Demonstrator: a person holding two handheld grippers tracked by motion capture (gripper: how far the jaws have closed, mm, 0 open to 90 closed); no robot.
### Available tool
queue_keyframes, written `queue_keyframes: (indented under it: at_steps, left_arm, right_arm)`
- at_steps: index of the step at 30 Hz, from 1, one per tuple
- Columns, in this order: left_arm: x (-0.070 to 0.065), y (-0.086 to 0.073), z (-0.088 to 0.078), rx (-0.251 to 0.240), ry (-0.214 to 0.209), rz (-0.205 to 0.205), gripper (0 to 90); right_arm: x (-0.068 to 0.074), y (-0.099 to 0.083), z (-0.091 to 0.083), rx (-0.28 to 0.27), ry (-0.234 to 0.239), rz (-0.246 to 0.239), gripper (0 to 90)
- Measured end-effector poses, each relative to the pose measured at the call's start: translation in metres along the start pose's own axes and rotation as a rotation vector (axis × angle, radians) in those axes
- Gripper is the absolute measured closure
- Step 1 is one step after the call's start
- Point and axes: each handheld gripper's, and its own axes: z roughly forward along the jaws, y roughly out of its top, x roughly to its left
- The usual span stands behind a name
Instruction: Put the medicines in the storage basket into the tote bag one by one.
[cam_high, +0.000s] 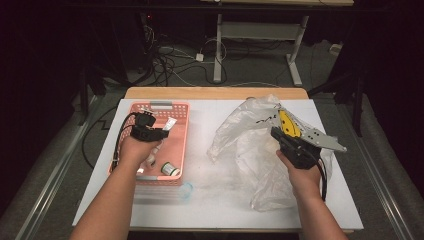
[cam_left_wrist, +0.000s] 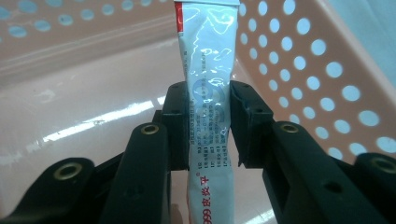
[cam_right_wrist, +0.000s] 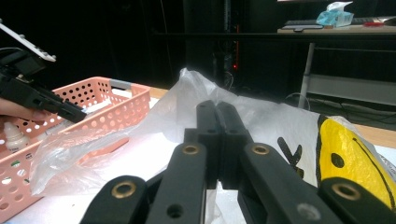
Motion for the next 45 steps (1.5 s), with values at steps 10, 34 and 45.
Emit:
queue_keyframes:
  at_steps: [10, 34, 45]
  left_arm:
    - [-0.011, -0.001, -0.02, -0.099, -0.013, 0.021, 68.2]
    - [-0.044, -0.035, -0.056, -0.279, -0.08, 0.058, 68.2]
    - [-0.057, -0.059, -0.067, -0.338, -0.092, 0.07, 68.2]
  right_arm:
    - [0.002, 0.001, -0.001, 0.001, -0.014, -0.011, 90.0]
    - [0.006, 0.002, -0.002, -0.003, 0.009, -0.025, 90.0]
    - [0.006, 0.001, -0.001, 0.002, 0.01, -0.027, 90.0]
